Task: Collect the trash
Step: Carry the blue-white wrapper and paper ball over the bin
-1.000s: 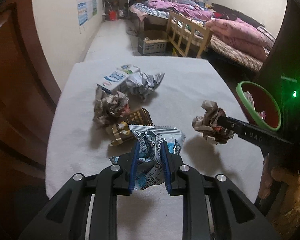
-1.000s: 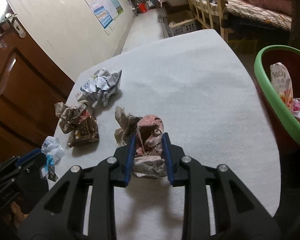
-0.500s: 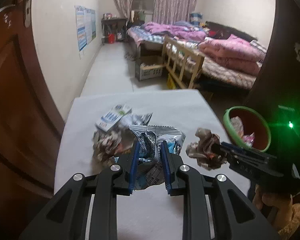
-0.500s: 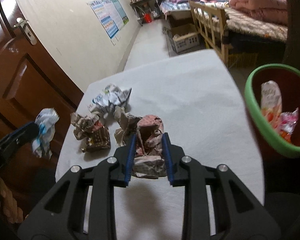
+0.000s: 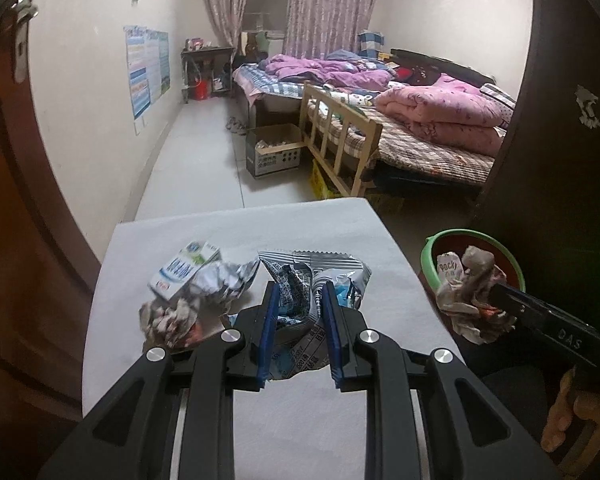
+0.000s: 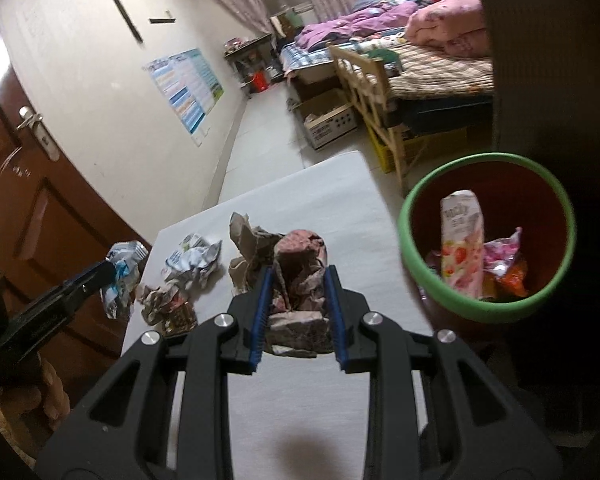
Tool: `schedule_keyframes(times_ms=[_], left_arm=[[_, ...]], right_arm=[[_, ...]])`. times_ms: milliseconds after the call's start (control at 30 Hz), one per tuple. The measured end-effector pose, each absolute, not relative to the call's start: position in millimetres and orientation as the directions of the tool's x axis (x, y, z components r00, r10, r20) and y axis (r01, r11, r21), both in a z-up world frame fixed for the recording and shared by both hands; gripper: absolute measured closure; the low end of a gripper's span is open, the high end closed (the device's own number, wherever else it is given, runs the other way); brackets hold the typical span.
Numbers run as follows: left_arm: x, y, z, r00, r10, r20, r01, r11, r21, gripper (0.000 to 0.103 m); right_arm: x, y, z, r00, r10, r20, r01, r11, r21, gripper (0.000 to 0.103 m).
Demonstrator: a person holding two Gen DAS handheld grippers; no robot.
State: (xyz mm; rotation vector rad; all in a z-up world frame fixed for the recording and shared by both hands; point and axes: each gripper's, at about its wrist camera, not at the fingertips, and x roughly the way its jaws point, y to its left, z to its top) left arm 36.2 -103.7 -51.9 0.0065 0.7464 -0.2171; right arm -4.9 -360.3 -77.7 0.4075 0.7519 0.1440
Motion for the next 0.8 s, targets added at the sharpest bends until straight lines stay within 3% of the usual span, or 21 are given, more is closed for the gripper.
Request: schedule_keyframes(times_ms=[800], left_arm=[[66,-175,-67,0.664,-0.306,-0.683,0.311,0.943,-0.12,0.082]], right_arm=[[-13,-429,-97,0.751,0.169,-0.638,0.172,0.883,0.437,0.076]])
